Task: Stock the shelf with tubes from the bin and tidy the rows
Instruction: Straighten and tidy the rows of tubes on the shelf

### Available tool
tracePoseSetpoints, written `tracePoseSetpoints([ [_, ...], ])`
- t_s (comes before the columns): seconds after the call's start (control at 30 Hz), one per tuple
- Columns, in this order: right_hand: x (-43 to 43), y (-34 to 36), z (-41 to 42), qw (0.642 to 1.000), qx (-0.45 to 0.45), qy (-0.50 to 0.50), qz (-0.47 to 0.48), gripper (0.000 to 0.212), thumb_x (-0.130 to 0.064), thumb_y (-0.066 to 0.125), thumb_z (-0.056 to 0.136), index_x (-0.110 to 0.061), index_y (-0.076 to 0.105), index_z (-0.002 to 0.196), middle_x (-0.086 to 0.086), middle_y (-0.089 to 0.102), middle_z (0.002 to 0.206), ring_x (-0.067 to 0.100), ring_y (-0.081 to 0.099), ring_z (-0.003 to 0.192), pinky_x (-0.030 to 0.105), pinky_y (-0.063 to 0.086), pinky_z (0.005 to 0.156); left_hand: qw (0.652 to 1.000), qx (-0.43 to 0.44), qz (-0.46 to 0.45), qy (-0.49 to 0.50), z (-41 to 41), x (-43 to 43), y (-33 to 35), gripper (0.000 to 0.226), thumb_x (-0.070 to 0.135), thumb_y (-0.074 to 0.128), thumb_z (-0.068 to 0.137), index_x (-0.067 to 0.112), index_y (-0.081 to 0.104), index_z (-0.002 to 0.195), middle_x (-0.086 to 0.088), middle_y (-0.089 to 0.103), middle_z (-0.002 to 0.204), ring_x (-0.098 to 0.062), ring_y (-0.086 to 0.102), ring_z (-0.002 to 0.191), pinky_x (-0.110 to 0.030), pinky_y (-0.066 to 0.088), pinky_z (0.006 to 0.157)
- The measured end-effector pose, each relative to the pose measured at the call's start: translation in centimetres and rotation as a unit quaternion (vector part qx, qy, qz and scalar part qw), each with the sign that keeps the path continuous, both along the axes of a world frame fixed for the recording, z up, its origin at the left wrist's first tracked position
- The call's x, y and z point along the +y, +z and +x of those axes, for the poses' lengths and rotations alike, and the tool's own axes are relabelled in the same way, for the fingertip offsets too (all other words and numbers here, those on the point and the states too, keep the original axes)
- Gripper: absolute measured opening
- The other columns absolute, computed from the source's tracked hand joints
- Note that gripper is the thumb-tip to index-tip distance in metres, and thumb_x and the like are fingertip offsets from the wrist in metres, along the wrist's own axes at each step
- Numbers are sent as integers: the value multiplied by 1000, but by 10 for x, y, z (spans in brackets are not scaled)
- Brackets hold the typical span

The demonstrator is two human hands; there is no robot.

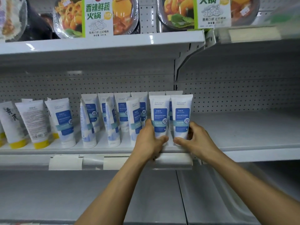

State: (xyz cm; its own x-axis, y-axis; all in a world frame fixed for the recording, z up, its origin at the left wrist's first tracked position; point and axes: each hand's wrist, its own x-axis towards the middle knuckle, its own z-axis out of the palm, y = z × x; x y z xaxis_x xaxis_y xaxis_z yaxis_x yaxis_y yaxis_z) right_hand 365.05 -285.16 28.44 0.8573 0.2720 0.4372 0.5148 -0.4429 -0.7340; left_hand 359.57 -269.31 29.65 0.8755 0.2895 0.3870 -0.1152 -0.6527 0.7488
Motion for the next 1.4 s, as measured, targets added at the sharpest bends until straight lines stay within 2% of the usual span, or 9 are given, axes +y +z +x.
tracePoseSetpoints([
  [0.27, 0, 0, 0, 1000, 13, 4, 3, 50, -24, 80, 74, -23, 54, 116, -7, 66, 104, 6, 64, 88, 30, 54, 81, 998, 19, -26, -52, -2, 5, 5, 59, 16, 69, 87, 24, 37, 135, 7, 54, 119, -9, 52, 100, -18, 41, 74],
  [0.53, 0, 1, -2, 1000, 23, 15, 7, 53, -25, 80, 72, -24, 53, 118, -7, 67, 107, 7, 65, 91, 33, 55, 84, 998, 14, -19, -49, -2, 4, 5, 59, 17, 70, 86, 21, 38, 136, 1, 54, 134, -15, 52, 117, -24, 37, 92],
  [0.73, -2, 0, -13, 999, 23, 7, 23, 55, -24, 77, 78, -22, 46, 124, -7, 63, 110, 1, 61, 90, 15, 46, 71, 997, 40, 53, -39, -11, 6, 3, 66, 23, 65, 90, 22, 28, 144, -3, 53, 139, -24, 53, 125, -35, 41, 104],
  [0.83, -2, -3, -19, 999, -2, -28, 42, 63, -25, 73, 82, -20, 40, 134, -4, 55, 125, 10, 56, 108, 25, 47, 88, 994, 38, 95, -35, -21, 10, 0, 68, 24, 62, 92, 24, 23, 147, -3, 50, 143, -24, 50, 128, -35, 40, 104],
  [0.93, -1, -7, -31, 985, -98, -116, 78, 51, -25, 68, 85, -18, 41, 128, -5, 46, 118, 14, 48, 110, 36, 45, 94, 990, -17, 136, -30, -41, 15, -4, 61, 26, 62, 92, 23, 31, 145, 2, 49, 142, -17, 48, 128, -29, 39, 103],
  [1.1, 24, 1, -61, 976, -205, -60, 47, 18, -22, 64, 88, -23, 52, 102, -7, 57, 89, 12, 55, 76, 37, 52, 68, 974, -191, 116, 28, -68, 39, -17, 27, 23, 68, 87, 22, 53, 110, 9, 52, 104, -4, 51, 92, -13, 43, 80],
  [1.23, 67, 6, -80, 976, -203, 2, -73, 31, -27, 59, 92, -22, 53, 122, -11, 58, 109, 5, 53, 69, 26, 47, 69, 958, -254, 34, 131, -66, 78, -20, 43, 18, 71, 84, 16, 42, 116, 3, 39, 114, -13, 46, 108, -26, 43, 95],
  [1.33, 97, 7, -84, 981, -153, -23, -115, 50, -29, 54, 94, -22, 35, 139, -2, 53, 135, 16, 58, 103, 34, 46, 91, 969, -209, -4, 132, -56, 101, -17, 60, 20, 71, 85, 10, 35, 132, -5, 35, 131, -19, 42, 124, -34, 38, 109],
  [1.4, 112, 7, -84, 982, -120, -45, -136, 56, -29, 53, 93, -21, 26, 142, 4, 52, 137, 27, 54, 117, 40, 46, 95, 980, -165, -24, 109, -48, 110, -12, 65, 25, 71, 85, 10, 31, 135, -6, 34, 135, -20, 44, 125, -38, 40, 109],
])
